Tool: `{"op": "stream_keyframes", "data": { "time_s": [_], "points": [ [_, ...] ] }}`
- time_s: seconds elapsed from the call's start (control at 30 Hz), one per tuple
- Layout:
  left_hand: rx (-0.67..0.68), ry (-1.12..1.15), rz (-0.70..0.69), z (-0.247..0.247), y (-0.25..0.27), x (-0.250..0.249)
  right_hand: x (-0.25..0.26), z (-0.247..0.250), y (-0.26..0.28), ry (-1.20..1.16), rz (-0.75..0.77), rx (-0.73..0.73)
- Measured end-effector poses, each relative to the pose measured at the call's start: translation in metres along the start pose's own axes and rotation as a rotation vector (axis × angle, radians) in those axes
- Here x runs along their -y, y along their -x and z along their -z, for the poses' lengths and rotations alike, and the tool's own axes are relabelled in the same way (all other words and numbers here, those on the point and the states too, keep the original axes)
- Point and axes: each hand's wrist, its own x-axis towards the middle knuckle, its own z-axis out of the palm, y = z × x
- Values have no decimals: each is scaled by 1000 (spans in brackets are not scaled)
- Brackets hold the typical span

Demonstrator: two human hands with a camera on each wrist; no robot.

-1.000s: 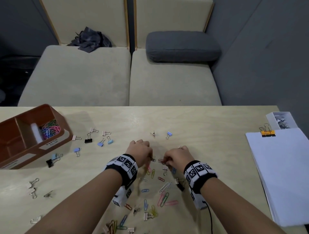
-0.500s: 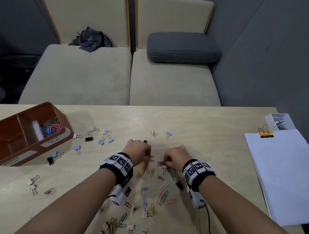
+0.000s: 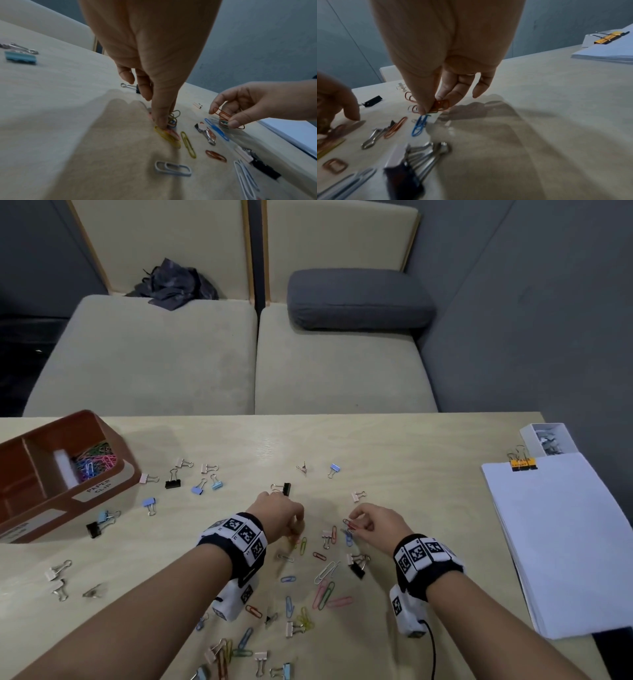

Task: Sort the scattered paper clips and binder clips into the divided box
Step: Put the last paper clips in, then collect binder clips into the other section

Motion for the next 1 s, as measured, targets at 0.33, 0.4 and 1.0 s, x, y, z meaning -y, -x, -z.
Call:
{"op": "stream_keyframes", "data": {
  "time_s": [0.33, 0.4, 1.0],
  "points": [
    [70, -59, 94, -1, -9, -6, 17, -21, 3, -25, -163, -112],
    [91, -32, 110, -1, -10, -4, 25, -20, 1, -15, -178, -116],
    [-30, 226, 122, -15, 5, 15, 31, -21, 2, -113, -199, -52]
  ]
}}
